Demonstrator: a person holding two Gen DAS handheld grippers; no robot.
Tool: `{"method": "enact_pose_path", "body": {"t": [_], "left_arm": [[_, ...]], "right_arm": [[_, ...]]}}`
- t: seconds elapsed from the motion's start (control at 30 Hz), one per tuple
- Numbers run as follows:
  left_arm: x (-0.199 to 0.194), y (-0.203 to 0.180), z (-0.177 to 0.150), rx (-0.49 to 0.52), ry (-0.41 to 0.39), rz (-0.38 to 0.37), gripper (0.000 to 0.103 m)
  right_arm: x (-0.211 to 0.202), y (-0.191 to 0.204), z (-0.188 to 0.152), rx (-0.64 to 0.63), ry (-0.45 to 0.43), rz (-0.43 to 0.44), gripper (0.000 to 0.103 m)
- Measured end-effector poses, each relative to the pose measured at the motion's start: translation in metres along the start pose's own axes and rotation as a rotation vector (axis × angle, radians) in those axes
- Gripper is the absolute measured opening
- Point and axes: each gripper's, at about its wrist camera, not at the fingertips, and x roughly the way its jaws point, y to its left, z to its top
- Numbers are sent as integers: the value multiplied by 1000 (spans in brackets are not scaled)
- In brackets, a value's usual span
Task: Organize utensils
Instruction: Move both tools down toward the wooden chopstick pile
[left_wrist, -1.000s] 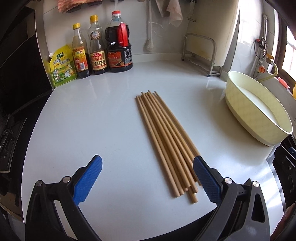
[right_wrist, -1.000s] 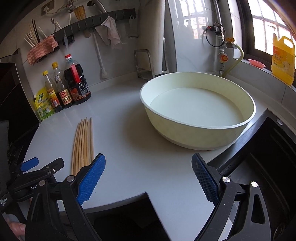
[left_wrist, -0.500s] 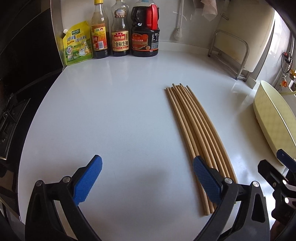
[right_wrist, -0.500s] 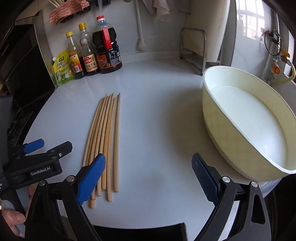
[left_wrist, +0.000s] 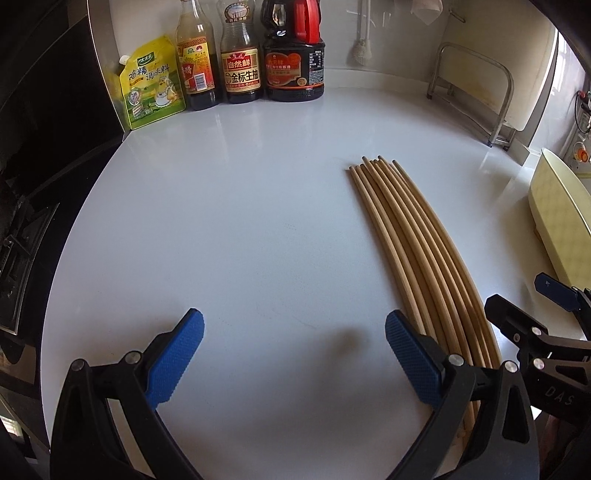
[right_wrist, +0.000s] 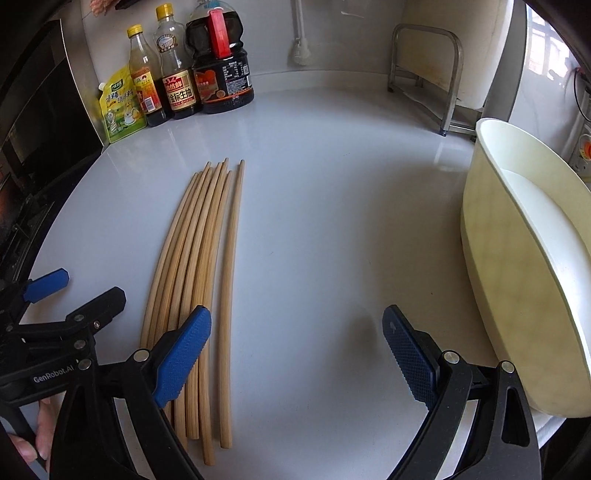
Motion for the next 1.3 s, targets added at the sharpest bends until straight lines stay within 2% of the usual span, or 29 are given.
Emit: {"method": "enact_pose_path", "body": {"t": [0.4,1.07,1.3], "left_arm": [[5,6,5,-19,15,-21,97],[8,-19,1,7,36,-69,97],[11,-17,2,-19,41,-81,98]], "right_arm": [[11,4,1,-77,37,-22,90],[-1,-28,-11,-7,-11,-46,90],[-2,-28,-12,-8,-14,-40,90]]}}
